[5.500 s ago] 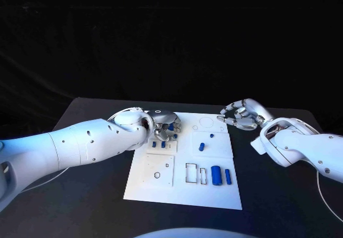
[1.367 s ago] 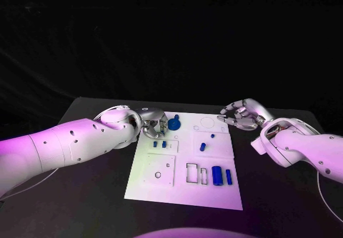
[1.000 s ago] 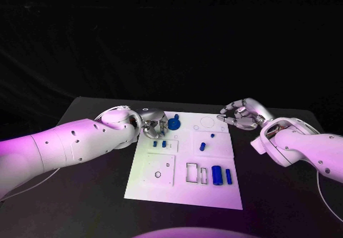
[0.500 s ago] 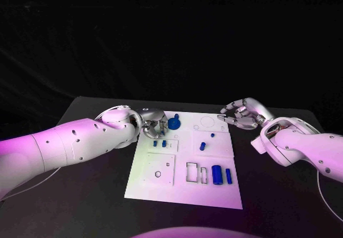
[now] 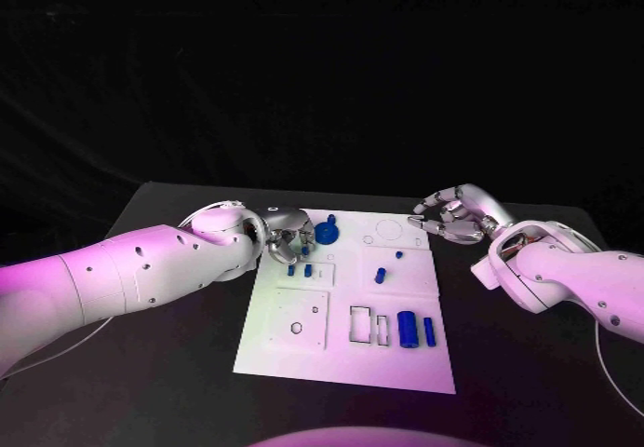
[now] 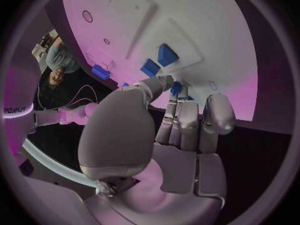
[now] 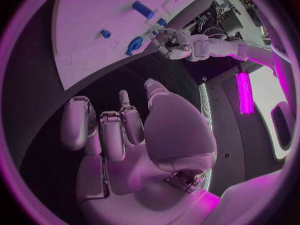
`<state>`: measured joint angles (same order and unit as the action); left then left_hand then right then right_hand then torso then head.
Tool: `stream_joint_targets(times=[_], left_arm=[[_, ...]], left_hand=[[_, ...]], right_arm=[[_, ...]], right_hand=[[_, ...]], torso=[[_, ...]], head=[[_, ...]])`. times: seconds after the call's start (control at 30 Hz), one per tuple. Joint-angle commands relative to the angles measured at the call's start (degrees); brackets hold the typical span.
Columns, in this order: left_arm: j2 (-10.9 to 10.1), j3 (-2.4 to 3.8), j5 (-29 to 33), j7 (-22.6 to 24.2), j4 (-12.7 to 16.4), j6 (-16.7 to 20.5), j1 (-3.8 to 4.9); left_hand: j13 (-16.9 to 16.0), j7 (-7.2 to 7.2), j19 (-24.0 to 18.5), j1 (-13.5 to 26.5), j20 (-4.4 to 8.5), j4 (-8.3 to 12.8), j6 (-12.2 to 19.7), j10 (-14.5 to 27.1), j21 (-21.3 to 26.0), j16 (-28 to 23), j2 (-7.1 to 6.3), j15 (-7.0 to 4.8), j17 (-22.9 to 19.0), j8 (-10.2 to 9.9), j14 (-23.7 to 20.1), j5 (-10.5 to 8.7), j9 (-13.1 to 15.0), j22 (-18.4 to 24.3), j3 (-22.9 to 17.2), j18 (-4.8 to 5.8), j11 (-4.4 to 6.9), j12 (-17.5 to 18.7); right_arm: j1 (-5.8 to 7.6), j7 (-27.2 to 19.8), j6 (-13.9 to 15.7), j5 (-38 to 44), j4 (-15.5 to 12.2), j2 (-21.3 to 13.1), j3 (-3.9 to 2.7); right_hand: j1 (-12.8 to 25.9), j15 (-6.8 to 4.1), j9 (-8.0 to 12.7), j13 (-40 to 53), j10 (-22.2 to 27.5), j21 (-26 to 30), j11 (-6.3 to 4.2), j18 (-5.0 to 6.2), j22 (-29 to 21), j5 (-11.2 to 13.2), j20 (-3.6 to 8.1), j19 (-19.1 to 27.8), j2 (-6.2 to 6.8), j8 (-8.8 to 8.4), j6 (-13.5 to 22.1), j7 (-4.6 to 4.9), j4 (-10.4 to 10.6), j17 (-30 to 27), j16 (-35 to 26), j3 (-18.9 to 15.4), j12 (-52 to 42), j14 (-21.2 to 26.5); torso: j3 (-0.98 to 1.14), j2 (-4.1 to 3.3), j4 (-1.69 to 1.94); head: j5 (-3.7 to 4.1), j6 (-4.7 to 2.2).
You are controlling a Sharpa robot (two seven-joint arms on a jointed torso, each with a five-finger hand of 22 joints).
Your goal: Assemble the parts on the task board
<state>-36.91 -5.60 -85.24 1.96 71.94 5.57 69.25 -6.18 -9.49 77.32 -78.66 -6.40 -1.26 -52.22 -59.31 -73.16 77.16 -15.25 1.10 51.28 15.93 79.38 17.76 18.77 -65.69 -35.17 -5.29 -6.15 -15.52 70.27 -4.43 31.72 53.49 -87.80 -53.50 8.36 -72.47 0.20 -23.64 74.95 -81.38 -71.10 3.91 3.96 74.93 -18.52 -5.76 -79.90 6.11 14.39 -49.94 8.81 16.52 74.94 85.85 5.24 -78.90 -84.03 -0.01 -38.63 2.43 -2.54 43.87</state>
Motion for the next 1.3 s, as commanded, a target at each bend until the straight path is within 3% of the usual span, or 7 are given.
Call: stream_joint_targets(times=[0.03,0.4,0.6,0.93,1.13,1.17,1.3], left_arm=[[0.0,0.02,0.2,0.2,0.1,-0.5,-0.02],[-0.3,0.07,1.0,1.1,0.1,1.9,-0.02],[-0.7,0.20,2.2,2.6,0.5,4.8,-0.02],[-4.5,1.46,7.7,3.7,3.3,5.4,0.16],[-7.7,1.91,26.5,6.0,3.9,3.4,0.93],[-8.3,1.94,32.0,7.3,3.9,3.0,1.07],[-10.2,1.98,50.0,12.2,4.8,2.1,1.34]], left_hand=[[0.3,-0.24,-0.6,0.5,-0.18,-0.1,1.1,0.7,0.5,-0.3,-0.10,0.44,-0.4,-0.8,-0.2,0.31,-0.3,0.4,0.4,-0.56,-0.15,0.9],[2.0,-0.87,-4.0,0.2,-0.88,0.0,4.4,4.7,5.4,-1.5,-0.25,1.18,-3.7,-3.6,-1.6,0.32,-1.8,6.7,2.0,-1.93,-1.08,4.8],[2.4,-0.15,-5.6,-1.9,-1.40,-0.3,5.8,8.4,9.6,-3.1,1.73,1.75,-7.4,-5.1,-2.9,0.57,-3.1,11.7,8.4,-2.79,-1.86,6.9],[2.1,-0.36,-5.2,-2.4,-1.03,-1.1,3.2,5.9,10.2,-3.2,2.36,1.32,-8.0,-4.3,-2.7,0.72,-3.4,12.5,9.4,-2.83,-1.26,5.4],[2.0,-0.75,-6.2,-2.1,-0.85,-1.8,2.7,4.5,12.0,-4.2,2.37,1.11,-10.3,-4.4,-3.8,0.74,-3.8,14.6,9.2,-3.18,-0.99,4.6],[2.0,-1.21,-10.1,-2.3,-0.94,-2.0,1.6,3.9,17.2,-7.8,2.56,1.33,-17.8,-4.0,-8.2,0.78,-3.9,20.8,8.0,-4.34,-1.25,4.0],[1.9,-1.53,-13.1,-2.3,-1.04,-2.2,0.8,3.0,21.2,-10.3,2.64,1.40,-23.0,-3.6,-11.5,0.74,-4.0,25.4,6.8,-5.23,-1.38,3.1]], right_arm=[[-0.03,-0.4,-0.1,0.4,0.0,0.0,-0.01],[-0.03,-0.2,-0.3,0.5,0.2,0.0,-0.01],[-0.03,-0.1,-0.6,0.5,0.6,0.1,-0.01],[-0.03,1.3,-3.6,3.2,2.0,0.5,-0.01],[-0.03,3.0,-8.0,11.1,3.2,1.4,-0.01],[-0.03,3.5,-9.0,13.5,3.3,1.6,-0.01],[-0.06,5.5,-11.4,22.4,3.4,2.5,-0.01]], right_hand=[[-0.4,-0.48,0.0,4.1,0.2,0.2,-0.02,0.60,2.4,-0.3,-0.04,0.4,0.06,0.12,0.3,-0.13,0.0,3.4,-0.1,0.0,0.1,-3.3],[-0.4,-0.49,0.1,3.7,0.5,0.8,-0.02,0.75,1.9,-0.3,-0.03,0.7,0.11,0.14,0.4,-0.13,0.0,2.9,-0.3,0.0,0.6,-3.2],[-0.6,-0.49,0.1,0.3,3.3,2.4,-0.01,1.07,1.0,-0.2,-0.01,1.5,0.18,0.22,0.8,-0.10,0.0,1.3,-1.1,0.0,4.2,-2.7],[-6.5,-0.66,0.4,-29.5,23.7,10.6,-0.10,2.45,-3.6,3.9,0.19,4.9,0.92,1.31,0.9,-0.03,-0.7,-6.6,-6.1,3.9,38.6,-0.4],[-12.6,0.30,1.1,-44.0,26.4,11.9,1.37,2.55,-4.1,7.9,-0.47,5.1,3.66,1.08,-0.6,0.77,-1.5,-7.7,-7.1,10.8,55.3,-0.3],[-13.1,0.66,1.4,-46.8,25.5,11.8,1.73,2.52,-3.9,8.7,-0.63,4.8,4.30,0.78,-1.0,0.99,-1.5,-7.5,-6.9,12.6,57.8,-0.5],[-14.1,0.61,2.2,-53.7,23.3,10.2,1.46,2.20,-2.6,9.5,-0.85,3.8,6.65,0.22,-2.7,0.54,-2.6,-5.7,-5.9,18.0,63.2,-1.3]], torso=[[-0.04,-0.03,-0.03],[-0.02,0.00,0.01],[-0.06,0.00,-0.01],[0.03,0.09,-0.01],[0.06,-0.01,-0.06],[0.08,-0.03,-0.06],[0.04,-0.17,-0.09]], head=[[0.02,0.01],[-0.03,-0.11],[-0.03,-0.29],[-0.05,-0.52],[1.03,-0.70],[1.52,-0.75],[3.12,-0.98]])
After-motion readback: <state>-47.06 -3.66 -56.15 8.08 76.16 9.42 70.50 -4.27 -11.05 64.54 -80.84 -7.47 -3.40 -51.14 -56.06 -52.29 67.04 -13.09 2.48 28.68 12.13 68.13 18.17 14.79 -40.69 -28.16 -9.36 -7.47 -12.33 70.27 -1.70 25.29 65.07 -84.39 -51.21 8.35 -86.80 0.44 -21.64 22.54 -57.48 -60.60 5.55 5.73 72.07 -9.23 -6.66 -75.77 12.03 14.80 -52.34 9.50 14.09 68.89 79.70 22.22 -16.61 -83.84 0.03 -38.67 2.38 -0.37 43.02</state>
